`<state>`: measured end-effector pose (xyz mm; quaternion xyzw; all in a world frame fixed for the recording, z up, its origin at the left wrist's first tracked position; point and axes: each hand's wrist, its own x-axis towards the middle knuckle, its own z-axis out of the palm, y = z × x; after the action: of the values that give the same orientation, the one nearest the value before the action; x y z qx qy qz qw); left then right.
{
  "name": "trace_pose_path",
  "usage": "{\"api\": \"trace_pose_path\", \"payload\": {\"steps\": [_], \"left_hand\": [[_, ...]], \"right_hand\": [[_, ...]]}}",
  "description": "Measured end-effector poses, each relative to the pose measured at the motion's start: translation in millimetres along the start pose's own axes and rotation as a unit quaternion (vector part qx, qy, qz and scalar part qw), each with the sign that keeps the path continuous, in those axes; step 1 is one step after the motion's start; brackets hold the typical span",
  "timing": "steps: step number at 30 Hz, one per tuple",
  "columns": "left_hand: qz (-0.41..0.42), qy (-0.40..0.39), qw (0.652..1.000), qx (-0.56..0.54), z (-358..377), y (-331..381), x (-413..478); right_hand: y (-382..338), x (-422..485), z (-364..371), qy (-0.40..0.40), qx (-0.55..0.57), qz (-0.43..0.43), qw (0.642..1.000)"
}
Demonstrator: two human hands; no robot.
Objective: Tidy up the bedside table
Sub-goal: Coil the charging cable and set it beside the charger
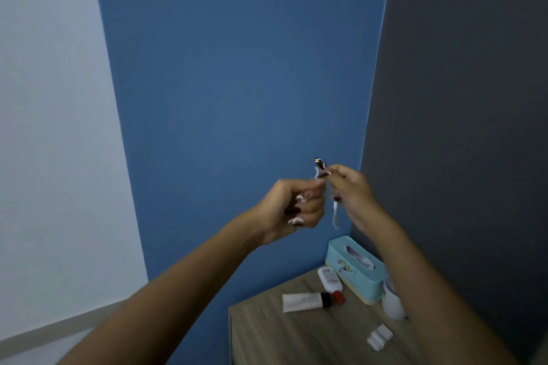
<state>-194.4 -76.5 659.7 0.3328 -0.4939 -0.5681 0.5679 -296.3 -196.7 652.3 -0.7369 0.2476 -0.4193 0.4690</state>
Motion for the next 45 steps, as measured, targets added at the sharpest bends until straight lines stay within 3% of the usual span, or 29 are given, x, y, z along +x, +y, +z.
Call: {"api": "trace_pose_path", "payload": {"steps": [2, 4, 8, 11, 14, 16, 18, 20, 22, 24, 27, 30, 32, 35, 38, 45], "left_hand": [[0.046, 0.036, 0.995, -0.077, 6.2, 8.1, 11.2], [0.086, 0.104, 0.987, -0.090, 4.7, 16.2, 22.6], [0.118, 0.180, 0.974, 0.077, -15.7, 24.5, 32.3], [0.103, 0.213, 0.942, 0.239, -32.0, 20.2, 29.8], [0.111, 0.251, 0.880, 0.387, -47.4, 16.7, 21.2], [0.105, 0.262, 0.821, 0.496, -51.6, 14.7, 15.8], [0.080, 0.251, 0.750, 0.607, -50.1, 7.8, 12.8], [0.062, 0.216, 0.724, 0.653, -44.5, 0.4, 9.1], [0.058, 0.184, 0.747, 0.636, -37.3, -1.0, 2.9], [0.050, 0.163, 0.796, 0.580, -26.6, 1.0, -2.8], [0.041, 0.121, 0.873, 0.470, -10.2, 3.7, -4.8], [0.044, 0.072, 0.938, 0.337, -0.6, 7.3, -1.7], [0.049, 0.050, 0.962, 0.262, -1.0, 12.6, 0.5], [0.059, 0.059, 0.973, 0.217, -5.2, 19.6, 0.3], [0.087, 0.122, 0.965, 0.217, -7.4, 21.8, 0.0], [0.171, 0.304, 0.881, 0.320, 1.1, 17.8, 1.9]], "right_hand": [[6.9, -2.4, 24.4, 0.008, -0.004, 0.014, 1.000], [12.3, -16.0, 48.4, 0.009, -0.076, -0.001, 0.997], [18.5, -40.3, 74.9, -0.066, -0.140, -0.061, 0.986], [13.8, -39.9, 69.2, -0.109, -0.216, -0.059, 0.969], [3.6, -42.4, 55.6, -0.159, -0.238, -0.034, 0.957], [-9.1, -47.0, 47.0, -0.186, -0.275, -0.047, 0.942], [-23.8, -50.2, 35.9, -0.181, -0.340, -0.083, 0.919], [-38.9, -49.0, 20.0, -0.133, -0.387, -0.079, 0.909], [-48.9, -46.8, 2.8, -0.068, -0.387, -0.062, 0.918], [-53.9, -39.7, -9.5, -0.050, -0.377, -0.073, 0.922], [-51.0, -17.9, -16.4, -0.096, -0.300, -0.078, 0.946], [-45.0, -6.0, -11.4, -0.151, -0.156, -0.027, 0.976], [-40.3, -6.4, -5.3, -0.165, -0.085, 0.004, 0.983], [-33.6, -7.0, 2.2, -0.159, -0.036, -0.001, 0.987], [-33.3, -8.7, 8.6, -0.149, 0.012, -0.022, 0.989], [-32.0, -8.7, 16.3, -0.129, 0.042, -0.056, 0.989]]}}
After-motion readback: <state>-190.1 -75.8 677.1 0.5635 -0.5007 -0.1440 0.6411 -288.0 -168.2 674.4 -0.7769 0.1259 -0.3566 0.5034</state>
